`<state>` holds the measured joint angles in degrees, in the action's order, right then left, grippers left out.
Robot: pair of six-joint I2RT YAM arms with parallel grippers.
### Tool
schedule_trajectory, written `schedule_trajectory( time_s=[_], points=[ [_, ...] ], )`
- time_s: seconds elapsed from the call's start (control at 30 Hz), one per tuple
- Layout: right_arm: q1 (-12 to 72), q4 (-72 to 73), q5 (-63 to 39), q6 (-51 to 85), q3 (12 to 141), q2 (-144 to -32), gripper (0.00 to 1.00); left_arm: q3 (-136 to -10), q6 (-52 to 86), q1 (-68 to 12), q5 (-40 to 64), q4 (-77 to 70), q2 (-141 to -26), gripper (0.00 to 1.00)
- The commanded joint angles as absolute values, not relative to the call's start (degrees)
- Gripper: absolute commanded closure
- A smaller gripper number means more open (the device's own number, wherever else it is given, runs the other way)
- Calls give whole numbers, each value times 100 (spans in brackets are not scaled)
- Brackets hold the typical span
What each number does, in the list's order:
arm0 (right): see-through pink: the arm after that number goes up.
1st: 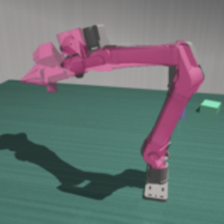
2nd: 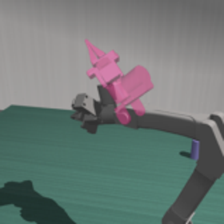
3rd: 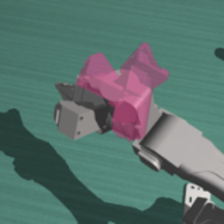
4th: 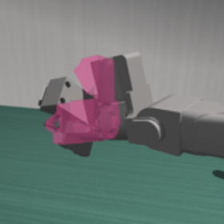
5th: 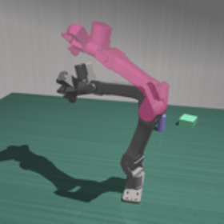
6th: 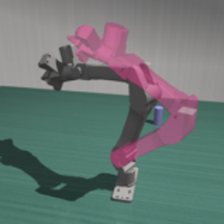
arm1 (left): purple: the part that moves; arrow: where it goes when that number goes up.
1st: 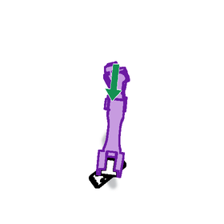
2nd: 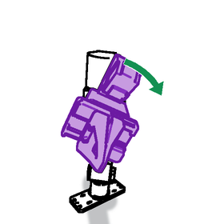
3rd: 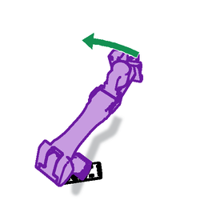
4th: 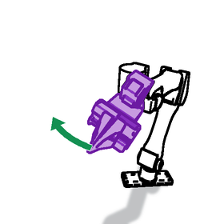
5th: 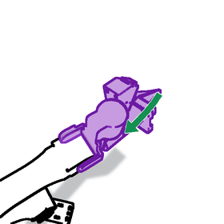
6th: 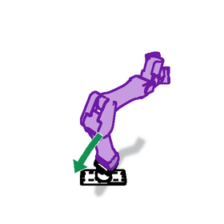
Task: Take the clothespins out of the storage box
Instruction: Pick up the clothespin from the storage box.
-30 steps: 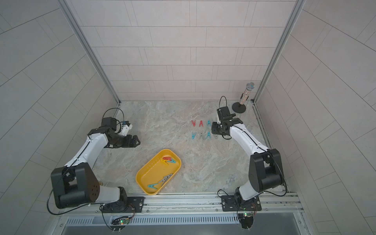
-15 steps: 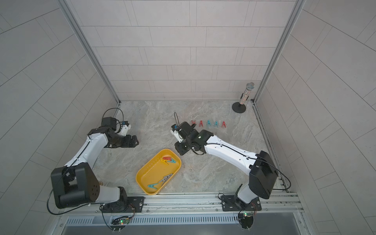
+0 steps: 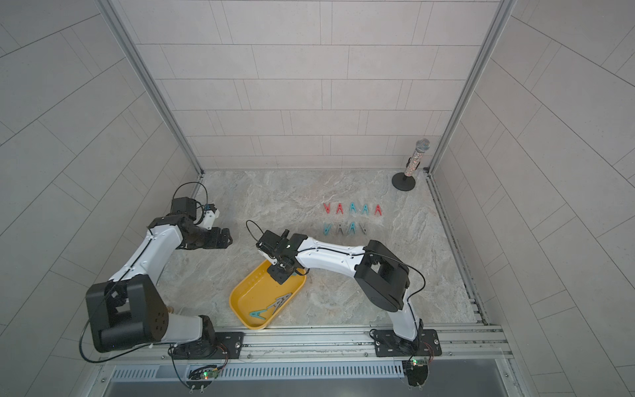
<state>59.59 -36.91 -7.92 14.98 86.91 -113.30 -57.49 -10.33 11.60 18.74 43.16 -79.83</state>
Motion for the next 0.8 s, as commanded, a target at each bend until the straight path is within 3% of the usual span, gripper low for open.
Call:
schedule_trajectory(
  time_s=[0.0, 0.77],
  points=[
    [6003, -4049, -449, 1629, 8889, -11514, 72, -5739, -1020, 1143, 1830, 4333, -7908, 5],
    [6188, -4408, -263, 1905, 9268, -12220, 70, -5730, -1028, 1139, 1866, 4324, -7893, 5]
  ],
)
